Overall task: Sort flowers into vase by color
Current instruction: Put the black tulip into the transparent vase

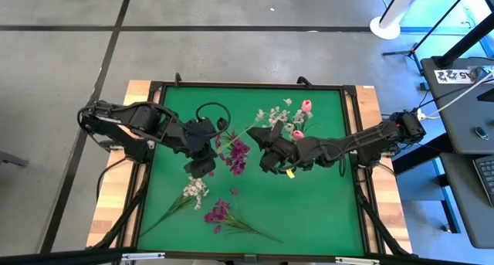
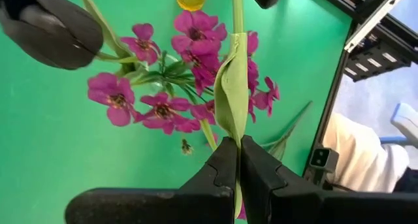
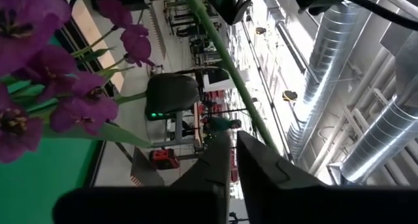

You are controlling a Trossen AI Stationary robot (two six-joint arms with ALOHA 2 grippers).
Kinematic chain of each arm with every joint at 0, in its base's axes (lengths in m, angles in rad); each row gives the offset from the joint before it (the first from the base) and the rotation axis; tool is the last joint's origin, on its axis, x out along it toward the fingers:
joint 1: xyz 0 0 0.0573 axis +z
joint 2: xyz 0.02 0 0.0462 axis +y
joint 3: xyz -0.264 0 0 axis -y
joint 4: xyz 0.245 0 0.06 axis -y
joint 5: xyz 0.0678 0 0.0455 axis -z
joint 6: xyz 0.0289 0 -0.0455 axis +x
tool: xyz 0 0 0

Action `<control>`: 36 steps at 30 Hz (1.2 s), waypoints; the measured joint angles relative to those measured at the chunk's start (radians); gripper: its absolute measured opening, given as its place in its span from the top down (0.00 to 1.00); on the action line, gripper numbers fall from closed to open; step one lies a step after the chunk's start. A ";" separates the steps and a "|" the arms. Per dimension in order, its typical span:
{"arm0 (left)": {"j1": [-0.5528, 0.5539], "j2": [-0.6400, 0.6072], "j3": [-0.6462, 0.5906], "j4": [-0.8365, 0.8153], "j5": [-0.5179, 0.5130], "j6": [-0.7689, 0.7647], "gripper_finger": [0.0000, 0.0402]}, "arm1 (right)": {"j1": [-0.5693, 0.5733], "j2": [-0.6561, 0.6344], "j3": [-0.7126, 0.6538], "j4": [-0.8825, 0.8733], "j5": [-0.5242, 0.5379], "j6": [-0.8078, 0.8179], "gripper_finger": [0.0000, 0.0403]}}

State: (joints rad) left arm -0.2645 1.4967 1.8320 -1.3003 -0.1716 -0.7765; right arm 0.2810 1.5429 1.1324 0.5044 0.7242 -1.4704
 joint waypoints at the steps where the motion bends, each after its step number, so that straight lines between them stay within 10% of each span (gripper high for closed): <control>1: 0.000 0.000 0.000 0.000 0.000 0.000 0.99 | 0.000 0.000 0.000 0.001 0.000 0.000 0.94; 17: 0.001 0.000 0.000 -0.001 -0.001 0.001 0.99 | 0.016 0.000 0.000 -0.033 -0.023 0.039 0.56; 36: -0.013 0.001 0.000 0.000 0.005 -0.001 0.99 | 0.003 0.000 0.000 -0.009 -0.021 0.000 0.58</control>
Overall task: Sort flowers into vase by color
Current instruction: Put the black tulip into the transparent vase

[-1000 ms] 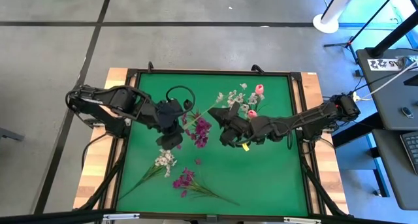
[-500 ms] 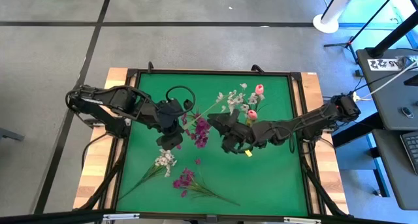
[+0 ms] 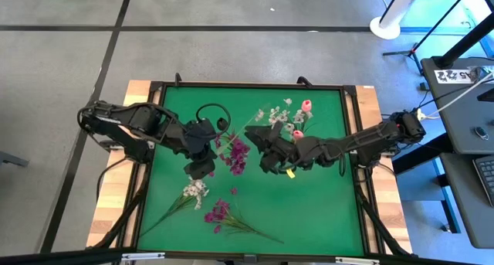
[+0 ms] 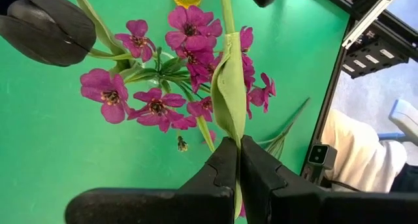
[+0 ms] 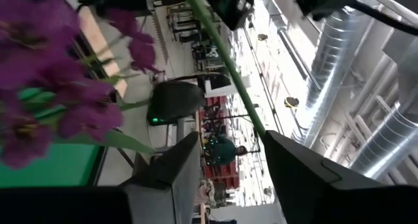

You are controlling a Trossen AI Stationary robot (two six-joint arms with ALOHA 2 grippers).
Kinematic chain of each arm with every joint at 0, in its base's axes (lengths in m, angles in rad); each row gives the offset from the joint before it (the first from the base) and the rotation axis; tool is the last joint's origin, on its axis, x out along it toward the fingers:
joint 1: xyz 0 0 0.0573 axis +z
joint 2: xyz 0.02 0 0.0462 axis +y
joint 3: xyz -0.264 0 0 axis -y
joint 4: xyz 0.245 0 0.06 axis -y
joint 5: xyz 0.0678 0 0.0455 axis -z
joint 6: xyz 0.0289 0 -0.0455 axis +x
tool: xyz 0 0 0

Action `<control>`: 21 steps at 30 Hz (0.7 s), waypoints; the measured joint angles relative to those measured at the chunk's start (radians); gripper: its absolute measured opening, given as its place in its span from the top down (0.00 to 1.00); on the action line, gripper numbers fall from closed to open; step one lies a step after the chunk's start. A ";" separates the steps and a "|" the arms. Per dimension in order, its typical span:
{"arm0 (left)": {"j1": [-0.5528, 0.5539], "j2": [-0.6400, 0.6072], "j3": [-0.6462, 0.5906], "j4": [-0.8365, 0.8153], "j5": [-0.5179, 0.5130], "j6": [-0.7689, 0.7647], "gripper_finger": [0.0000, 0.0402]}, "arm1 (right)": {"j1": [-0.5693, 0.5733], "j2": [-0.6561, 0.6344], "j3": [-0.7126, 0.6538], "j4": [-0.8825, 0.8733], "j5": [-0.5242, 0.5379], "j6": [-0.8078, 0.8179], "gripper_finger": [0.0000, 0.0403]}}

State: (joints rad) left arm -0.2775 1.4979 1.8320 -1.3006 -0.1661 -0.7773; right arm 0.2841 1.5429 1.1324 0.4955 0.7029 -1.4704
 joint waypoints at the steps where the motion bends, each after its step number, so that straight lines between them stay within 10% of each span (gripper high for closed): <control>1: 0.000 0.000 0.000 0.000 0.000 0.000 0.99 | -0.007 0.000 0.000 0.010 -0.002 0.000 0.58; 21: 0.000 0.001 0.000 -0.034 -0.030 -0.006 0.99 | 0.029 0.000 0.000 0.030 -0.073 0.000 0.58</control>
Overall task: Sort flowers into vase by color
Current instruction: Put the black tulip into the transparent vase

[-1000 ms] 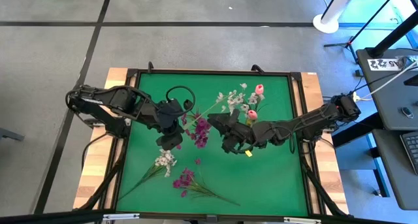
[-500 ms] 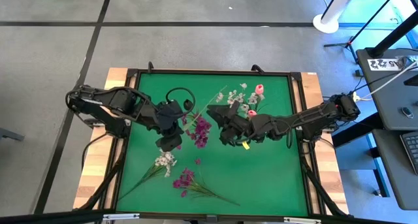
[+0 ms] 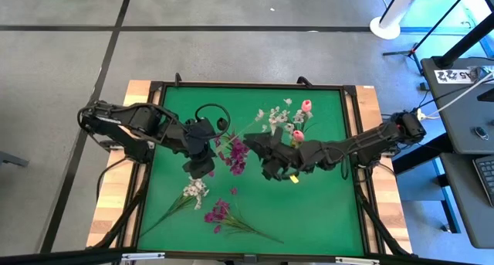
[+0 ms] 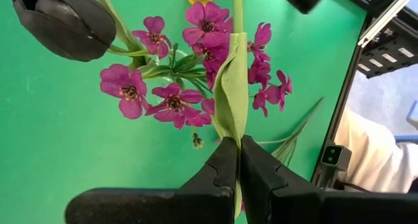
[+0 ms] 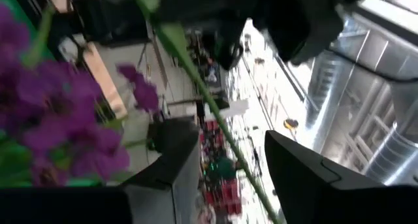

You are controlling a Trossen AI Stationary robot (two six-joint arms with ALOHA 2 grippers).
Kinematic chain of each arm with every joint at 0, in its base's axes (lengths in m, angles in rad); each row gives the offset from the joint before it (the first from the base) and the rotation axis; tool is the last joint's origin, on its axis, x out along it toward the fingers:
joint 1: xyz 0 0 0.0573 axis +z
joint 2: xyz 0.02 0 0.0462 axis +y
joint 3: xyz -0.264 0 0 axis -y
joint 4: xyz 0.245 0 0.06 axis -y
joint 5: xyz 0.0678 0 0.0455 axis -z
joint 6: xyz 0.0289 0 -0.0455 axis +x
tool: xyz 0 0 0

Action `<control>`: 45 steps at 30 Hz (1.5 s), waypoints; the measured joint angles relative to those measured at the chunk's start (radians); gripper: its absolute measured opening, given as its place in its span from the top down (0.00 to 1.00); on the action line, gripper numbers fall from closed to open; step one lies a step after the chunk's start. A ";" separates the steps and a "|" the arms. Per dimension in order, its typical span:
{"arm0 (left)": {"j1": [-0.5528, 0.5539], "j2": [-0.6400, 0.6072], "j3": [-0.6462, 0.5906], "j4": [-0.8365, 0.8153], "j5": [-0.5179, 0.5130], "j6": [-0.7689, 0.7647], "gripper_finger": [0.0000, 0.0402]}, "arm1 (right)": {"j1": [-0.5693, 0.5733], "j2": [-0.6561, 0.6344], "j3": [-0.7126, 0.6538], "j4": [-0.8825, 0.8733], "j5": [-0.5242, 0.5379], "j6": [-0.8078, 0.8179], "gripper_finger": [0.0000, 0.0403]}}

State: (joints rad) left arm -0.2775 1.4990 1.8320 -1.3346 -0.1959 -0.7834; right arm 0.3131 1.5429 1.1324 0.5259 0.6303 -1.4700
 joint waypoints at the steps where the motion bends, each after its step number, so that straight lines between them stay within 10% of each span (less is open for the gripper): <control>1: 0.000 0.000 0.000 0.001 0.000 -0.001 0.99 | -0.012 0.000 0.000 0.000 0.006 0.000 0.58; 17: 0.000 0.000 0.000 0.003 0.000 -0.002 0.99 | -0.084 0.000 0.000 -0.007 0.005 0.081 0.59; 29: 0.000 0.001 0.000 0.003 -0.004 -0.002 0.99 | -0.084 0.001 -0.001 -0.039 0.053 0.081 0.98; 45: 0.000 0.001 0.000 -0.041 -0.025 0.088 0.83 | -0.084 0.001 -0.001 -0.058 0.068 0.086 0.98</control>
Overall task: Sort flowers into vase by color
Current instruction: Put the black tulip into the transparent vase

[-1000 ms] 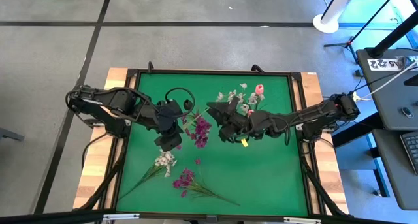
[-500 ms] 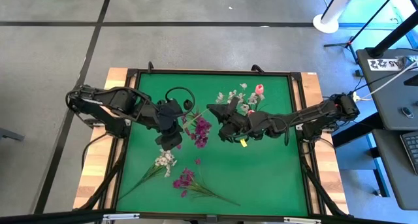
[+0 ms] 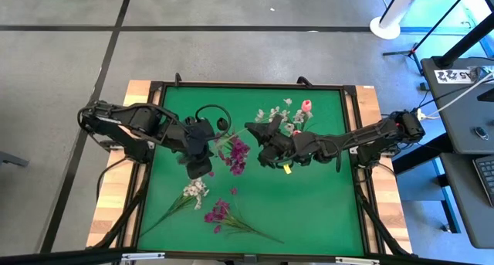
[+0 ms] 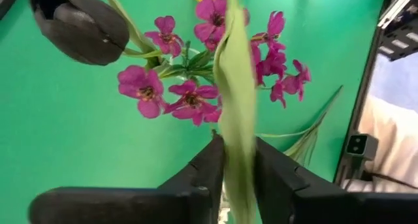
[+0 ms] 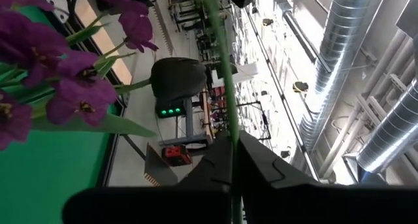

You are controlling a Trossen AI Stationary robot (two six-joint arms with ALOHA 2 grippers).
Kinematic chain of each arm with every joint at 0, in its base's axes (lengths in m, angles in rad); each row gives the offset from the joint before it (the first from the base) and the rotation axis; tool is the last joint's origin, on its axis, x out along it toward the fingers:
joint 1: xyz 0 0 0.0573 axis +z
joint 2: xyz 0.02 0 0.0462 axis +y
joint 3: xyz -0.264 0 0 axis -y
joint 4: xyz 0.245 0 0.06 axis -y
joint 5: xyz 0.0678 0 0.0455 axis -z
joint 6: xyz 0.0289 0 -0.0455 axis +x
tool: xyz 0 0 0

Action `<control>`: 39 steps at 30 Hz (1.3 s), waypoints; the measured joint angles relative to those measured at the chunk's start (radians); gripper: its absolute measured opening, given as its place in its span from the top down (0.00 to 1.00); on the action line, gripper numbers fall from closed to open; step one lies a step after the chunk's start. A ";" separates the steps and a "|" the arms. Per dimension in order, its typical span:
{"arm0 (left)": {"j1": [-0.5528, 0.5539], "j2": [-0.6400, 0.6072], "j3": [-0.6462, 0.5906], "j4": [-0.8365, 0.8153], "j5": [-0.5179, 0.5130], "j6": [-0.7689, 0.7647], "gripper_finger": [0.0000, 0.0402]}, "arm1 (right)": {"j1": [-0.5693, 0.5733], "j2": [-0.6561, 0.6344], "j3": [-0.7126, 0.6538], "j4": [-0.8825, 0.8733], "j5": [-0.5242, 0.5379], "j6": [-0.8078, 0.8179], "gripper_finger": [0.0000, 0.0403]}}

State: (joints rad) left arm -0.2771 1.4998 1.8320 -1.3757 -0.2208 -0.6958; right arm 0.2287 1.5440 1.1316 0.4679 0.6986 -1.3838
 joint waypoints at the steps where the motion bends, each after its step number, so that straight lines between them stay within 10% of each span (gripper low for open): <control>1: 0.000 0.000 0.000 -0.006 -0.001 0.001 0.82 | 0.000 0.000 0.000 0.000 0.006 0.000 0.99; 23: 0.021 -0.010 0.330 -0.021 -0.187 0.206 0.59 | 0.000 -0.001 0.000 -0.018 0.035 0.020 0.99; 32: -0.033 -0.069 0.406 -0.047 -0.452 0.282 0.57 | 0.052 -0.131 0.000 0.108 -0.028 0.262 0.99; 39: -0.070 -0.157 0.319 -0.054 -0.590 0.244 0.57 | 0.052 -0.314 0.001 -0.050 -0.331 0.734 0.99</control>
State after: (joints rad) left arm -0.3471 1.3432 2.1514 -1.4296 -0.8106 -0.4521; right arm 0.2806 1.2303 1.1324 0.4178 0.3677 -0.6502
